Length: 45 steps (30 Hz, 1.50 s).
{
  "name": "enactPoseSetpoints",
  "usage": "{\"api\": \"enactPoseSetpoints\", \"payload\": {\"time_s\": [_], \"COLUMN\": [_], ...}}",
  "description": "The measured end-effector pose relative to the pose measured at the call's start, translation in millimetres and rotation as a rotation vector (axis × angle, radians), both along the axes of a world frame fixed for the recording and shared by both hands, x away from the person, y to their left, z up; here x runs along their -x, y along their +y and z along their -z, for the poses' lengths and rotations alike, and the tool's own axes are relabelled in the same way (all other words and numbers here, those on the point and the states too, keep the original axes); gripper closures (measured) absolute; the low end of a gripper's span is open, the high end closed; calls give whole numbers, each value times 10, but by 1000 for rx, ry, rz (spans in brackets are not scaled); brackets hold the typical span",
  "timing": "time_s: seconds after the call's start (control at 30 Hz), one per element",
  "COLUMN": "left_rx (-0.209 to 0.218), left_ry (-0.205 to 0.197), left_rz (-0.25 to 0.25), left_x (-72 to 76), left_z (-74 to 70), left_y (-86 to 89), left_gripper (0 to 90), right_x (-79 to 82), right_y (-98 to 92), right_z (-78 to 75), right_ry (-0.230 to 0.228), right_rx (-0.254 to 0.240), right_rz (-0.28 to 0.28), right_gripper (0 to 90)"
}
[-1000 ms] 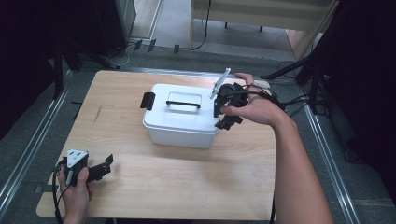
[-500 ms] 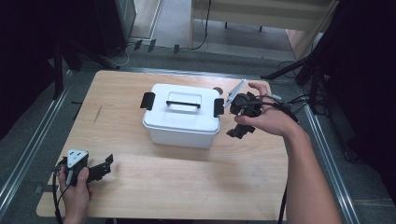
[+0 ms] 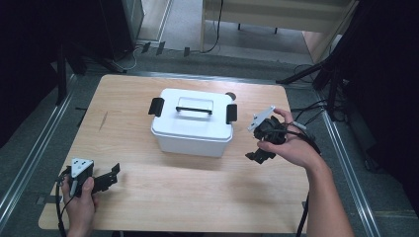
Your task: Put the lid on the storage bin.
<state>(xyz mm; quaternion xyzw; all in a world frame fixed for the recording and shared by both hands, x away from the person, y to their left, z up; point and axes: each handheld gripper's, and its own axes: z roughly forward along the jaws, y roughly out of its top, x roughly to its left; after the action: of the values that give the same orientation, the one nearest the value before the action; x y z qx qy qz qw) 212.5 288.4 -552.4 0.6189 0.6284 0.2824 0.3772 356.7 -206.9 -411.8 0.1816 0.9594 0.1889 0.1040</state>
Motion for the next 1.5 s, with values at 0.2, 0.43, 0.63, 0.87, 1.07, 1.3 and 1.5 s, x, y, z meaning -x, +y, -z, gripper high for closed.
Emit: {"api": "enactPoseSetpoints", "payload": {"time_s": [0.2,0.43,0.63,0.87,1.07,1.3,1.5], "left_rx": [-4,-2,-3,-7,-10,-14,-17], "left_ry": [3,4,5,5,3,3,3], "left_rz": [1,1,1,2,0,1,1], "left_x": [0,-2,-3,-2,-2,-2,-1], "left_z": [-2,-1,-1,-1,-1,-1,-2], "left_y": [-4,-5,-6,-8,-10,-12,-15], "left_gripper": [87,87,87,87,87,87,87], "right_x": [122,246,339,434,527,633,776], "right_y": [-145,-354,-538,-681,-786,-879,-979], "right_z": [176,381,488,608,756,881,1010], "right_ry": [-12,-29,-68,-90,-114,-114,-133], "right_rx": [-17,-70,-139,-180,-217,-287,-369], "right_rz": [56,135,209,268,334,373,428], "right_gripper": [0,0,0,0,0,0,0]}}
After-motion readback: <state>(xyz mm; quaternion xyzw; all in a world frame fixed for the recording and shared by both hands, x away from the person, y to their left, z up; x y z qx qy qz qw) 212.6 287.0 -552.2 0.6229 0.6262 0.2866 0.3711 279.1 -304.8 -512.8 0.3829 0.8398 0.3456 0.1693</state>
